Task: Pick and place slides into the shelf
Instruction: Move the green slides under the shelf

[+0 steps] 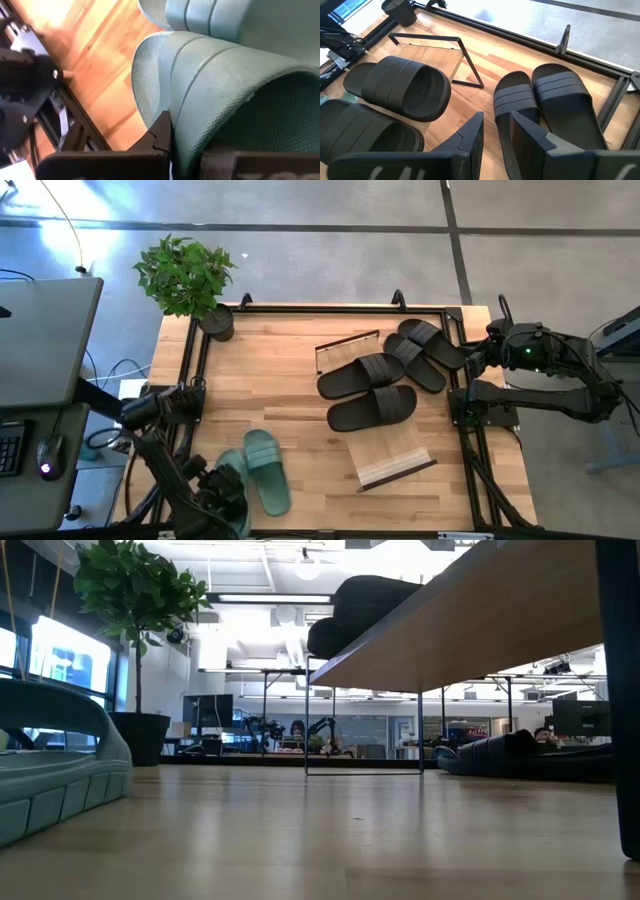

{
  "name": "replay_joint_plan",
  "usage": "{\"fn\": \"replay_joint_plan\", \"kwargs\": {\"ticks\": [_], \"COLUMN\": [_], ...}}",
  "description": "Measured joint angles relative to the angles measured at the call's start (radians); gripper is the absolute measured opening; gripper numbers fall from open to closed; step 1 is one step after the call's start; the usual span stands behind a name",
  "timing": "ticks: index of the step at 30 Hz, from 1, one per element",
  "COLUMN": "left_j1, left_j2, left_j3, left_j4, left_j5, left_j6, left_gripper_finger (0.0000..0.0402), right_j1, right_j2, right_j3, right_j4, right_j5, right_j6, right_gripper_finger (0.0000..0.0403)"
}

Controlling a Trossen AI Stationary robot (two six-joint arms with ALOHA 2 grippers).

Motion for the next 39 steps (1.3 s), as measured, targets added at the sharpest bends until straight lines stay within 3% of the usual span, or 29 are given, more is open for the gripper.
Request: {"fn": "replay_joint_plan", "kwargs": {"ticks": [6, 15, 21, 29, 33, 39], "left_j1": [0.004, 0.029, 0.153, 0.358, 0.426, 0.467], "left_j2": [-0.031, -0.034, -0.036, -0.049, -0.089, -0.201], "left_j3": [0.050, 0.287, 0.470, 0.510, 0.430, 0.170], "left_j4": [-0.001, -0.001, 0.000, -0.002, -0.002, -0.002], "left_j5": [-0.057, -0.392, -0.591, -0.487, -0.439, -0.409], "left_j6": [0.042, 0.324, 0.665, 1.121, 1.199, 1.178], "left_gripper_finger": [0.0002, 0.0001, 0.0000, 0.0000, 0.0000, 0.0000], "right_j1": [0.000, 0.000, 0.000, 0.000, 0.000, 0.000], "right_j2": [0.000, 0.000, 0.000, 0.000, 0.000, 0.000], "right_j3": [0.000, 0.000, 0.000, 0.000, 0.000, 0.000], "right_j4": [0.000, 0.000, 0.000, 0.000, 0.000, 0.000], "right_j5": [0.000, 0.000, 0.000, 0.000, -0.005, -0.031], "right_j6": [-0.015, -0.021, -0.036, -0.045, -0.048, -0.072], "right_gripper_finger": [0.0087, 0.0087, 0.0087, 0.0087, 0.0087, 0.0087]}}
